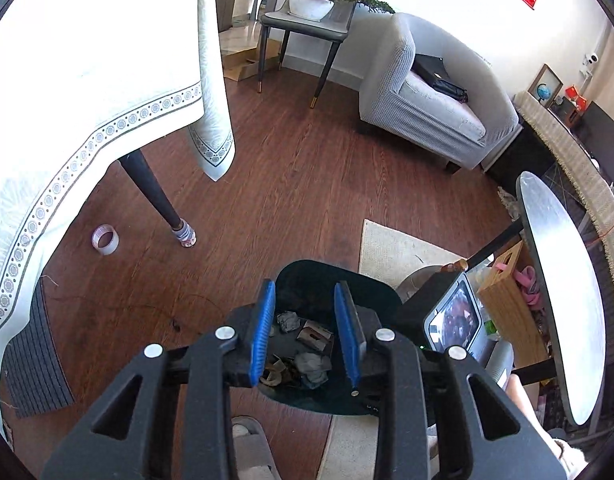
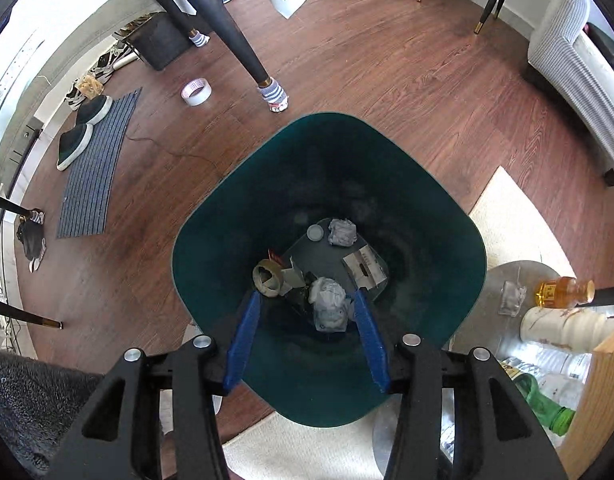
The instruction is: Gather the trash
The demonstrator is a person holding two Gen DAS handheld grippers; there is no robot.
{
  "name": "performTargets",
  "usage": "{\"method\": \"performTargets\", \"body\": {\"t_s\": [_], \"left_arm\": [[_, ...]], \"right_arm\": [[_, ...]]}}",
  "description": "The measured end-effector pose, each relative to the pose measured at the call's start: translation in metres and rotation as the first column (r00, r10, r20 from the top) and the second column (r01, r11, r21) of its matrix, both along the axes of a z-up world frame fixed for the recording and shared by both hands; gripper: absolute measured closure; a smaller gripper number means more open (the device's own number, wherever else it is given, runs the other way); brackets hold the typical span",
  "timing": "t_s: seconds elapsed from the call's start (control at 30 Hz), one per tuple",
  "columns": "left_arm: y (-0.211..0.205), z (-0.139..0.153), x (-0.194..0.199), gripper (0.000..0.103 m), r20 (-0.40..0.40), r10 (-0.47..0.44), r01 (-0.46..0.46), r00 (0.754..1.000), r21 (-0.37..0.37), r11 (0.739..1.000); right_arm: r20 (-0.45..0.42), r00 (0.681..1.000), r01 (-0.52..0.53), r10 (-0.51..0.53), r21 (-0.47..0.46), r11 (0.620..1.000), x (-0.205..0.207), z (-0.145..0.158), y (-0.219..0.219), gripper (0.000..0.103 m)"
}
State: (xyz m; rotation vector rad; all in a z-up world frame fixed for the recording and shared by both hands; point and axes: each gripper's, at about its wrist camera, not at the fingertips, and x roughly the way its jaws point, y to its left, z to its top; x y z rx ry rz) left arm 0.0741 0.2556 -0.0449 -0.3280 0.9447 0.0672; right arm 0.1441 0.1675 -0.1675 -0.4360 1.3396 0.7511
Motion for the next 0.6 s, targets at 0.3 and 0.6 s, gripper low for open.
{"method": "performTargets", "body": {"t_s": [0.3, 0.6], "left_arm": [[-0.013, 0.019, 0.000, 0.071, 0.051, -0.016, 0.016, 0.999, 0.006, 1.000], [-0.022, 0.063, -0.023, 0.071, 0.175, -0.024, 0.024, 0.984, 0.006, 1.000]], "right_arm": [[0.008, 1.000, -0.020, 0.020, 0.033, 0.999, -0.007, 0.014, -0.005, 0.061], [0.170, 0.985, -0.002, -0.024, 0.150, 0.989, -0.030, 0.091, -0.027, 0.069]]}}
